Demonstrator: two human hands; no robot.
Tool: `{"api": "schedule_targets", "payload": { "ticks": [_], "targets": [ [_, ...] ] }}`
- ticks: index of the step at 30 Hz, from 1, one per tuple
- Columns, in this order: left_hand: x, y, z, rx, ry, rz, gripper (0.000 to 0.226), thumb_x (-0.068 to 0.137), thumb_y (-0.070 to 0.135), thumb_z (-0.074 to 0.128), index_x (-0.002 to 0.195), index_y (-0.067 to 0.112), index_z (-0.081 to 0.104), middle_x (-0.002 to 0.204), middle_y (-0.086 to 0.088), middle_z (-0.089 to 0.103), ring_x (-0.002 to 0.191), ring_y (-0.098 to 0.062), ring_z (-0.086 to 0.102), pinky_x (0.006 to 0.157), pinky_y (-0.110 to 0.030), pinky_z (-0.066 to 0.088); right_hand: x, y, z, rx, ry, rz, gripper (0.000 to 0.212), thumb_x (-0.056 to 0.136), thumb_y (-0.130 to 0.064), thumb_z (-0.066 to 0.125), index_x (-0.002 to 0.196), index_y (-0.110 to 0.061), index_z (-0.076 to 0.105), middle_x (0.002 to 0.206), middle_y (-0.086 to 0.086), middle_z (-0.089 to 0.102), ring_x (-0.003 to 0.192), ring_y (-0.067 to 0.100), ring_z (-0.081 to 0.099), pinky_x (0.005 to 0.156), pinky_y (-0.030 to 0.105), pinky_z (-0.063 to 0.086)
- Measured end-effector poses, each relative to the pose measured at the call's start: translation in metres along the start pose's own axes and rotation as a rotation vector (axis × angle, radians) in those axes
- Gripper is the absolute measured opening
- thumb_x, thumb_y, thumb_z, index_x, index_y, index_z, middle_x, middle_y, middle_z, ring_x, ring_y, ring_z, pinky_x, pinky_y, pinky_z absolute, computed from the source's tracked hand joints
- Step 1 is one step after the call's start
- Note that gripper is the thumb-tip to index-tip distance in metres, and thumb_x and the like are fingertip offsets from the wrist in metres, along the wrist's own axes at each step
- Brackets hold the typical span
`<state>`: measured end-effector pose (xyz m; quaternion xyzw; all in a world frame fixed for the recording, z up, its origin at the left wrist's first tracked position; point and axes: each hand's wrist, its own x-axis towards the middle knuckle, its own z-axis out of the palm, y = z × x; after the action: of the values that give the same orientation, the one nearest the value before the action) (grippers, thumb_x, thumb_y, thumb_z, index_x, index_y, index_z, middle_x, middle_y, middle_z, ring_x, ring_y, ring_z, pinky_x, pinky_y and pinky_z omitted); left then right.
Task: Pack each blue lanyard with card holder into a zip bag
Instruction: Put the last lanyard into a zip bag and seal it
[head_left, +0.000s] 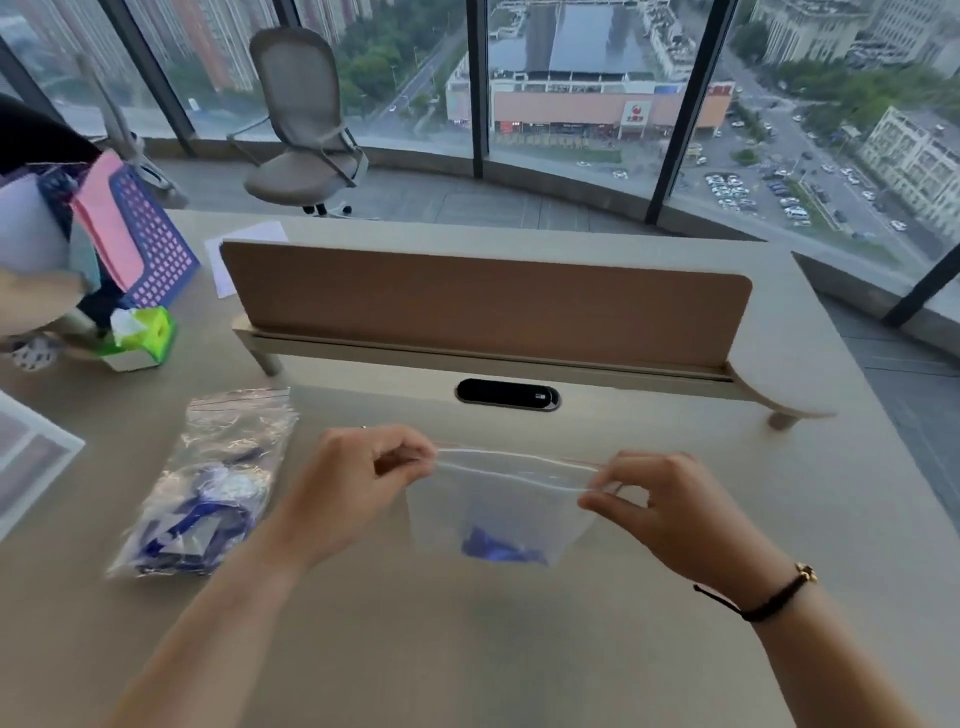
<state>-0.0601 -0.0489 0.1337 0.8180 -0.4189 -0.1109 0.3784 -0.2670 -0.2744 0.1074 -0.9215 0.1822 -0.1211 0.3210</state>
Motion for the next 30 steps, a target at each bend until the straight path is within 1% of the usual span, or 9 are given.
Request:
{"api": "schedule_targets", "payload": {
  "ticks": [2,4,6,9,13,17,21,25,30],
  "targets": [
    [-0.007,-0.033,-0.030,-0.084,-0.012,-0.093,0.021,0.081,0.016,0.080,0.093,0.031,0.071,0.077,0.011,0.075,0.074,-0.005,0.071,0.077,-0.025,0.056,0.008,-0.034,0.023,0.024,0.035,-0.019,0.006,0.084,-0.027,0.075,0.078,-0.025,0.074,0.079,-0.015,0.071,0.070,-0.007,0.063,0.066,0.013,0.046],
    [-0.014,-0.065,-0.064,-0.166,-0.009,-0.139,0.036,0.079,0.019,0.081,0.103,0.041,0.065,0.078,0.012,0.075,0.077,-0.006,0.072,0.078,-0.022,0.056,0.020,-0.069,0.050,0.037,0.076,-0.044,0.005,0.086,-0.027,0.071,0.087,-0.026,0.076,0.089,-0.020,0.072,0.085,-0.006,0.067,0.077,0.018,0.051],
    [-0.020,-0.098,-0.099,-0.216,0.011,-0.154,0.044,0.077,0.018,0.082,0.109,0.044,0.064,0.080,0.011,0.076,0.081,-0.005,0.073,0.081,-0.016,0.054,0.033,-0.104,0.078,0.057,0.090,-0.059,0.010,0.086,-0.028,0.069,0.088,-0.024,0.078,0.091,-0.021,0.073,0.087,-0.005,0.068,0.079,0.020,0.053],
    [-0.031,-0.143,-0.150,-0.277,0.043,-0.188,0.030,0.077,0.011,0.082,0.092,0.036,0.075,0.080,0.011,0.077,0.078,0.001,0.072,0.077,-0.008,0.049,0.056,-0.154,0.119,0.090,0.105,-0.055,0.004,0.082,-0.024,0.074,0.084,-0.025,0.078,0.085,-0.022,0.074,0.082,-0.005,0.069,0.075,0.017,0.053],
    [-0.046,-0.196,-0.212,-0.351,0.108,-0.262,0.024,0.075,0.007,0.081,0.080,0.030,0.078,0.077,0.008,0.078,0.070,0.001,0.068,0.075,-0.012,0.053,0.089,-0.208,0.171,0.157,0.185,-0.014,0.013,0.082,-0.016,0.077,0.084,-0.028,0.073,0.082,-0.023,0.073,0.077,-0.006,0.069,0.071,0.013,0.052],
    [-0.060,-0.234,-0.257,-0.431,0.178,-0.297,0.022,0.073,0.006,0.079,0.077,0.028,0.078,0.075,0.004,0.077,0.068,-0.004,0.069,0.070,-0.012,0.053,0.111,-0.251,0.217,0.226,0.179,0.005,0.025,0.082,-0.023,0.077,0.101,-0.035,0.065,0.084,-0.026,0.072,0.080,-0.008,0.069,0.072,0.009,0.050],
    [-0.067,-0.264,-0.283,-0.507,0.255,-0.285,0.014,0.078,0.001,0.074,0.081,0.014,0.076,0.073,-0.009,0.074,0.069,-0.022,0.070,0.074,-0.025,0.058,0.135,-0.274,0.244,0.330,0.141,-0.014,0.009,0.080,-0.015,0.079,0.084,-0.023,0.076,0.081,-0.019,0.075,0.077,-0.001,0.072,0.075,0.013,0.054],
    [-0.063,-0.284,-0.298,-0.545,0.267,-0.288,0.018,0.082,-0.006,0.070,0.081,0.011,0.074,0.069,-0.012,0.071,0.059,-0.018,0.061,0.064,-0.020,0.055,0.161,-0.289,0.262,0.411,0.110,0.024,0.017,0.082,-0.004,0.076,0.079,-0.021,0.074,0.073,-0.012,0.074,0.068,0.007,0.072,0.069,0.014,0.054],
    [-0.042,-0.322,-0.303,-0.564,0.300,-0.358,0.015,0.085,-0.005,0.068,0.081,0.009,0.072,0.071,-0.007,0.071,0.053,-0.016,0.053,0.057,-0.019,0.050,0.198,-0.299,0.285,0.444,0.094,0.060,0.017,0.084,-0.005,0.074,0.081,-0.022,0.072,0.071,-0.007,0.074,0.064,0.009,0.071,0.065,0.015,0.054]
  ]
}}
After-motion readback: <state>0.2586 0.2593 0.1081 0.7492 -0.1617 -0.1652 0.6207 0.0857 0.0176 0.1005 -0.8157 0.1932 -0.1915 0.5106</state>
